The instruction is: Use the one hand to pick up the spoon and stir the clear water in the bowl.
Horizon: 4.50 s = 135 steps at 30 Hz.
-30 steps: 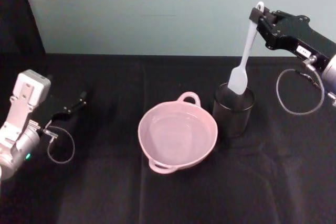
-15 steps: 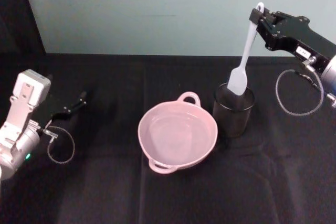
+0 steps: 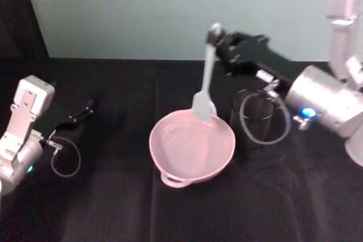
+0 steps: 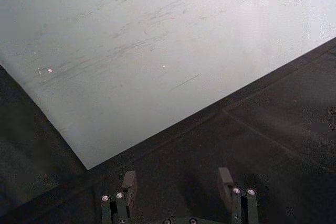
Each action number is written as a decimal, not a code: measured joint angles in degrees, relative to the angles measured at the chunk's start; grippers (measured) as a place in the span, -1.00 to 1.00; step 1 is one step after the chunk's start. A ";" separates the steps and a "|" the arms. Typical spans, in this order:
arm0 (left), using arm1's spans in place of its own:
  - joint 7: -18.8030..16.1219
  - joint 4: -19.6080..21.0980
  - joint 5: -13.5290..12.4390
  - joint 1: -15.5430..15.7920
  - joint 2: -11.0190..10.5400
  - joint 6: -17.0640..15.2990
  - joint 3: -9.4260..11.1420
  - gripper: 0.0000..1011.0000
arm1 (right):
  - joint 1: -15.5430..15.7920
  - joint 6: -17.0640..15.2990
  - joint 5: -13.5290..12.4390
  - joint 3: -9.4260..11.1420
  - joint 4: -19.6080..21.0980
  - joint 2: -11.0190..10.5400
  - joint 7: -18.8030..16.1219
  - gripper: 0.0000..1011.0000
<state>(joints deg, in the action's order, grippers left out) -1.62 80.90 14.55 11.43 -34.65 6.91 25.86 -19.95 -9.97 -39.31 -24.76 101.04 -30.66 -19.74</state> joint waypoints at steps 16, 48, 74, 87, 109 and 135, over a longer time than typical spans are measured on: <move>0.00 0.00 0.00 0.00 0.00 0.00 0.00 1.00 | 1.96 5.05 5.91 -5.06 -7.12 5.41 -2.87 -0.78; 0.00 0.00 0.00 0.00 0.00 0.00 0.00 1.00 | -0.41 2.91 7.91 -0.71 -14.11 7.89 -2.49 -0.78; 0.00 0.00 0.00 0.00 0.00 0.00 0.00 1.00 | 2.07 0.00 9.00 -5.36 -8.01 9.23 -3.70 -0.78; 0.00 0.00 0.00 0.00 0.00 0.00 0.00 1.00 | -1.99 2.84 9.45 -3.32 -16.58 11.73 -3.30 -0.77; 0.00 0.00 0.00 0.00 0.00 0.00 0.00 1.00 | 4.36 0.47 10.55 0.99 -7.43 5.72 -1.05 -0.77; 0.00 0.00 0.00 0.00 0.00 0.00 0.00 1.00 | -1.03 1.87 11.54 -4.87 -13.37 12.39 -4.50 -0.78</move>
<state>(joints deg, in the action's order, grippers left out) -1.62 80.90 14.55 11.43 -34.64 6.91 25.86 -20.98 -8.10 -27.77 -29.63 87.66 -18.27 -24.24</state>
